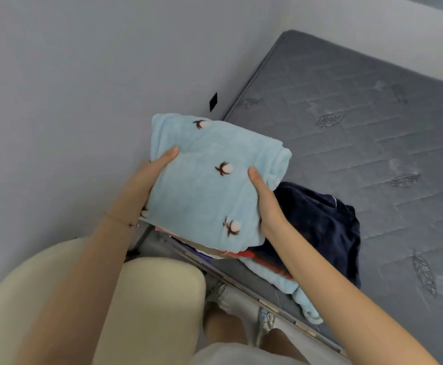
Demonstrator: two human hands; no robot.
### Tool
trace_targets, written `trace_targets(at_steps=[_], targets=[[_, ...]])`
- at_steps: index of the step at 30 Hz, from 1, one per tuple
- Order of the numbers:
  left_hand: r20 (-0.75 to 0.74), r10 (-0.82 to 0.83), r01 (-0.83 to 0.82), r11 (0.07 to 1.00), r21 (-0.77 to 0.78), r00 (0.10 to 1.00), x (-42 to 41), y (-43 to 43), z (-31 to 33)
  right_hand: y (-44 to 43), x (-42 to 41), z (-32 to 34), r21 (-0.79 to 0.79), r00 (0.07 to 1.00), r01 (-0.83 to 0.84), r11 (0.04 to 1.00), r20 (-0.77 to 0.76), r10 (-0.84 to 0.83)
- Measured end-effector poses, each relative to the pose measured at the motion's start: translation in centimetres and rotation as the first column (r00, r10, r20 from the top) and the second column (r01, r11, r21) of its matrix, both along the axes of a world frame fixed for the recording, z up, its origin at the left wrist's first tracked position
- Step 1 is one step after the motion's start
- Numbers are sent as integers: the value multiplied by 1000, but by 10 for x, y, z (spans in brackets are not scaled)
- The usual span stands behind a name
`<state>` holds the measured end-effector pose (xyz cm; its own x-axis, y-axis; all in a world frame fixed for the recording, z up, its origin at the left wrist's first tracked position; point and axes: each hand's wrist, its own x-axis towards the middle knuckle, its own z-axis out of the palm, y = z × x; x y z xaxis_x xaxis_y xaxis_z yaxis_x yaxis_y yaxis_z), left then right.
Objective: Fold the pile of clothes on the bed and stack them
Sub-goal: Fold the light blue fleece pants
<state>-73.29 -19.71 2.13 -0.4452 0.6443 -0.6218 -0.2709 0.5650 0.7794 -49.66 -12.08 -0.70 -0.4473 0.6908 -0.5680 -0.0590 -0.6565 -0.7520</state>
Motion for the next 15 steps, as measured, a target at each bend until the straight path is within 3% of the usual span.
trace_targets(at_steps=[5,10,15], targets=[[-74,-90,85,995,-59,993,-41,4,-37,-11,-33,-43,-16,992,56,998,114,-54],[-137,-298,281,951,-129,945,-48,-5,-92,-17,-40,-82,13,956,64,998,286,-65],[-180,-295,272,952,-142,938,-51,-3,-114,-15,-40,-92,102,942,84,991,317,-113]])
